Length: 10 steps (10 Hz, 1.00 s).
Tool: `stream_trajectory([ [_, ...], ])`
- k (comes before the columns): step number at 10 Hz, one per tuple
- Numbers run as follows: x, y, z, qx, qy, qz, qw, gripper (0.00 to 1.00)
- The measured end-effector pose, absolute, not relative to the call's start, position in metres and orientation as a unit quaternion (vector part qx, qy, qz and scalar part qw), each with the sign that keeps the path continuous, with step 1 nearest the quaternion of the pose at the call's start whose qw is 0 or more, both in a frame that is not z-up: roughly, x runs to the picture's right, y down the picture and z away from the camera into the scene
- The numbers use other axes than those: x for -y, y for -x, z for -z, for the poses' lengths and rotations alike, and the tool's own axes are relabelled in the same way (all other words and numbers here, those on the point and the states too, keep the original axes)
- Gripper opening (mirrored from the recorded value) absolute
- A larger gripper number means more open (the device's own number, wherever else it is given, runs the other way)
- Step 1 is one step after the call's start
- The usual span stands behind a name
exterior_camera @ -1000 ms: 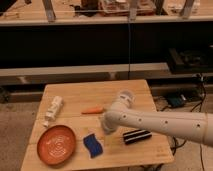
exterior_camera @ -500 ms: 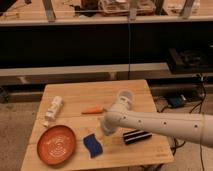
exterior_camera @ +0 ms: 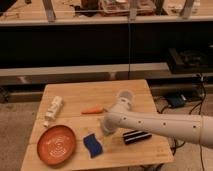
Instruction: Wipe the white sponge on the table
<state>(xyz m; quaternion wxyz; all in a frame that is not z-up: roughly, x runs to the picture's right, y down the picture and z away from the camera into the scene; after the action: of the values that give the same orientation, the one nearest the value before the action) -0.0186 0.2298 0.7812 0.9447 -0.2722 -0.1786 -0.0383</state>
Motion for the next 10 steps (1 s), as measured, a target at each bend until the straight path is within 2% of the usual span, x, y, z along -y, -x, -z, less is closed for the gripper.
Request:
stream_trajectory([
  [10,-0.237,0.017,-0.8,0.189,0.282,0.028,0.94,0.8],
])
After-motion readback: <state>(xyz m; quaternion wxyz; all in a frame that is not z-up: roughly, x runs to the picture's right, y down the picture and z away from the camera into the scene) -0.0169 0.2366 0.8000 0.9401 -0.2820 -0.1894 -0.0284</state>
